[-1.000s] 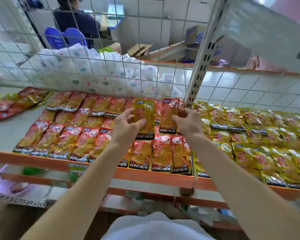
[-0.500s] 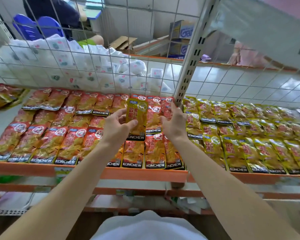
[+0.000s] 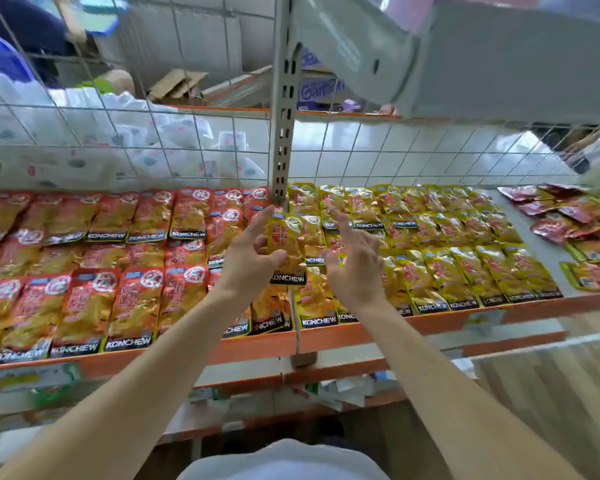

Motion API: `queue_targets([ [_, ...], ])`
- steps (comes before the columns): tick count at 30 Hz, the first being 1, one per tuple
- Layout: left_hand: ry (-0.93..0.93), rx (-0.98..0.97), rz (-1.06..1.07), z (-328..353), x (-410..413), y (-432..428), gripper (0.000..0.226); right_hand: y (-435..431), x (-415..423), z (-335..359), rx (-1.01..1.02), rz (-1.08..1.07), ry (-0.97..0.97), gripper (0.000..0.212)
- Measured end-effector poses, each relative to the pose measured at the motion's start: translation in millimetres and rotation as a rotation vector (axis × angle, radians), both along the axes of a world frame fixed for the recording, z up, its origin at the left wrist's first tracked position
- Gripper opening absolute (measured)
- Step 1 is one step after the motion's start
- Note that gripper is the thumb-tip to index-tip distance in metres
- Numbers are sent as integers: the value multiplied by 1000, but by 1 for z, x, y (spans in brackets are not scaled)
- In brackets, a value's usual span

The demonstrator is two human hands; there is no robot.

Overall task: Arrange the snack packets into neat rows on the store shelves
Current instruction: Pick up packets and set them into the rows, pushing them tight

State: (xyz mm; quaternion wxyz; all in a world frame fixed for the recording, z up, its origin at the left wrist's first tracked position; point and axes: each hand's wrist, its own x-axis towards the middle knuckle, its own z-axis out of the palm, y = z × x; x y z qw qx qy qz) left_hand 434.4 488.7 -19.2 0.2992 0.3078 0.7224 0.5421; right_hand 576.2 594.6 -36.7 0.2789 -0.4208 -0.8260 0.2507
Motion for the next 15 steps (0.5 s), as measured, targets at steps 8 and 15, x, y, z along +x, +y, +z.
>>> queue_targets([
  [8,268,-107,-83,3,54,60,32,49,52,6,-49,53,-72,67],
  [15,478,-200,-125,-6,73,97,52,81,77,7,-53,131,-156,68],
])
